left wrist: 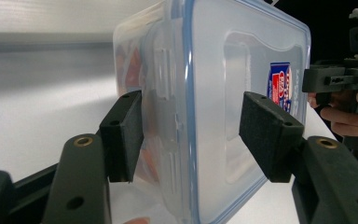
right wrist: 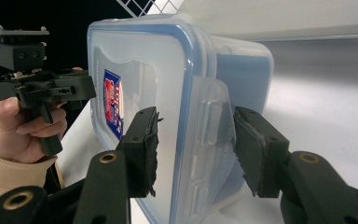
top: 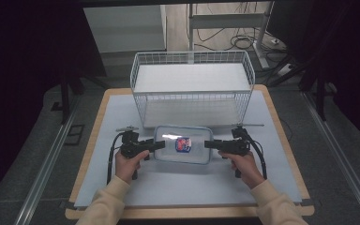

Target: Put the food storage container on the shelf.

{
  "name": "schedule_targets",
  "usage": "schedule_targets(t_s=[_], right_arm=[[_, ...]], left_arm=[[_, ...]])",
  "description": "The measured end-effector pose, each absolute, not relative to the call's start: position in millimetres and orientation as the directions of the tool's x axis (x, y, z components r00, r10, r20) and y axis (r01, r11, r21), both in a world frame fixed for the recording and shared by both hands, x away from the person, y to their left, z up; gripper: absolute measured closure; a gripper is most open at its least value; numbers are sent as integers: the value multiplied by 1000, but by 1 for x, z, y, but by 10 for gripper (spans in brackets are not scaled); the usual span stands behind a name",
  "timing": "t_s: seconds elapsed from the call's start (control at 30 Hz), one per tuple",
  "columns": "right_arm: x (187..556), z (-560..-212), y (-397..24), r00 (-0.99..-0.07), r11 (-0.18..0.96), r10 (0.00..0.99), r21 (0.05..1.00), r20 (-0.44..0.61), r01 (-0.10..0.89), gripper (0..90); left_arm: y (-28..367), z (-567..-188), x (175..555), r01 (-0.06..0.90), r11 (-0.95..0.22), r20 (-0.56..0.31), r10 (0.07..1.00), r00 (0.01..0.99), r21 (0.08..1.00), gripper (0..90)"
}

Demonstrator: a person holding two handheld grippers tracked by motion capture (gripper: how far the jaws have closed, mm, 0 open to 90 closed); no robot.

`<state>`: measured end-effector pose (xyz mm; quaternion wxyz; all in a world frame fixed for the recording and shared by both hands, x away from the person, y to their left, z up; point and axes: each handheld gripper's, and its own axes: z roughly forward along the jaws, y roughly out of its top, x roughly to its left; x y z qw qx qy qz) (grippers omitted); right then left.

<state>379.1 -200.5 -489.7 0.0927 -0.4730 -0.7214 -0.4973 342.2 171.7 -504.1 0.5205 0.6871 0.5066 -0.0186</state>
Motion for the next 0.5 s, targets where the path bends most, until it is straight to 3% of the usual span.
schedule_targets(t_s=[0.5], right_arm=[[372,-481,-210,-558,53,588,660,586,749,515]], left_arm=[[164,-496,336,696,53,-540,673,505,716,420]])
